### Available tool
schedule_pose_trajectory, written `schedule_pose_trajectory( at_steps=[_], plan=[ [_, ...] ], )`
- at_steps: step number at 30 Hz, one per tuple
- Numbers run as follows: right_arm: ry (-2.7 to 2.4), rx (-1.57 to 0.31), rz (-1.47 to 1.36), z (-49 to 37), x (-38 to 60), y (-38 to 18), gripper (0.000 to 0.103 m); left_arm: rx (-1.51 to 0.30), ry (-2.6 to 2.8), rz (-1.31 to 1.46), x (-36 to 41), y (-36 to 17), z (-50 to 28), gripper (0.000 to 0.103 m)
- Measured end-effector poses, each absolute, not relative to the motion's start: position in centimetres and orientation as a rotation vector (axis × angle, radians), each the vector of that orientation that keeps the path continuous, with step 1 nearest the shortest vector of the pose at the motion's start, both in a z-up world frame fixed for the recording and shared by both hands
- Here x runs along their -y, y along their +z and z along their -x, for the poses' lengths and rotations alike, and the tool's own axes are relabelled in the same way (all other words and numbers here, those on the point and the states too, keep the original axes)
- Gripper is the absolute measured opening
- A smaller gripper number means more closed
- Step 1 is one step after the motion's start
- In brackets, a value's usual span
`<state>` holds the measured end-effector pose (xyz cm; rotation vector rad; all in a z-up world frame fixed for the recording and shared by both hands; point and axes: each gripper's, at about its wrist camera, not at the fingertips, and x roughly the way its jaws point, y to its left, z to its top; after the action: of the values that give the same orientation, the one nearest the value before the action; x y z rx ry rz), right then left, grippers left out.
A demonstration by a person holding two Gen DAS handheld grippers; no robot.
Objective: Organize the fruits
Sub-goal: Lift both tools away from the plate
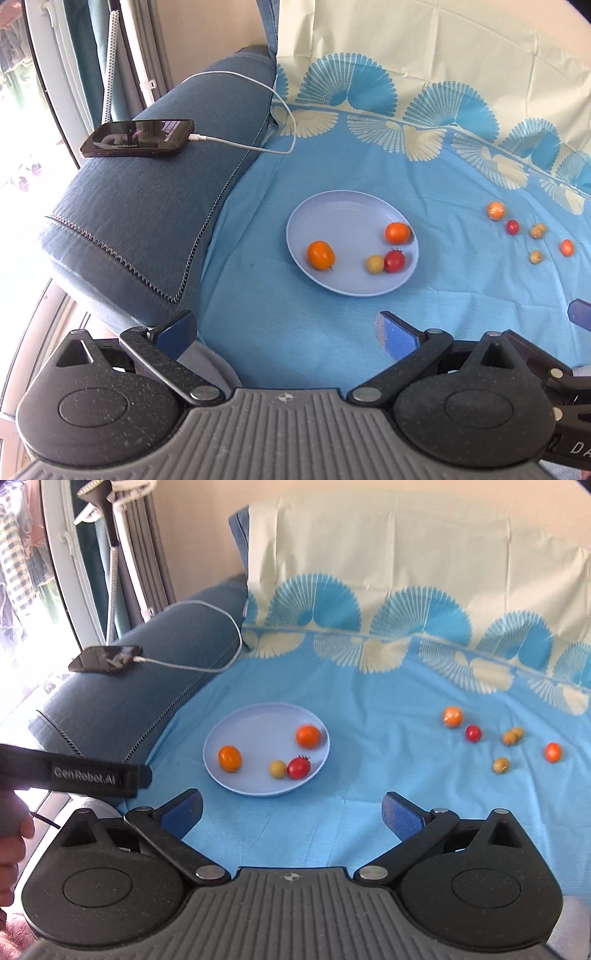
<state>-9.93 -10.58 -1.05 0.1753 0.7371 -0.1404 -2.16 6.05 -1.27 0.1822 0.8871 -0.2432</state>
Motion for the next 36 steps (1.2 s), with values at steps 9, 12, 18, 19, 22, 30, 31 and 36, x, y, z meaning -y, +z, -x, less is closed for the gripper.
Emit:
schedule_pose_trajectory(
  at_steps=[9,12,18,19,22,30,31,36],
  plan=[
    [-0.115,-0.662,-0.082,13.3,9.3,1.0,0.102,-0.826,-0.273,-0.201,-5.6,0.3,5.2,0.103],
    [-0.119,-0.641,-0.08,14.0,9.3,1.4,0.102,-0.811,-0.278,-0.206,-5.5,0.7,5.8,0.103],
    [-0.128,-0.62,-0.094,15.0,9.6,1.9,0.102,-0.797,-0.287,-0.211,-5.4,1.2,6.7,0.103],
    [-0.128,-0.617,-0.093,15.2,9.5,1.9,0.102,-0.796,-0.288,-0.212,-5.3,1.3,6.8,0.103],
    [-0.129,-0.611,-0.092,15.5,9.5,2.1,0.102,-0.79,-0.29,-0.216,-5.3,1.4,7.2,0.103],
    [-0.121,-0.594,-0.078,16.2,8.9,2.5,0.102,-0.773,-0.29,-0.217,-5.5,1.9,7.7,0.103],
    [-0.12,-0.593,-0.076,16.3,8.9,2.5,0.102,-0.772,-0.291,-0.217,-5.5,1.9,7.8,0.103],
    [-0.12,-0.59,-0.07,16.4,8.7,2.7,0.102,-0.771,-0.292,-0.214,-5.6,1.9,7.9,0.103]
  ],
)
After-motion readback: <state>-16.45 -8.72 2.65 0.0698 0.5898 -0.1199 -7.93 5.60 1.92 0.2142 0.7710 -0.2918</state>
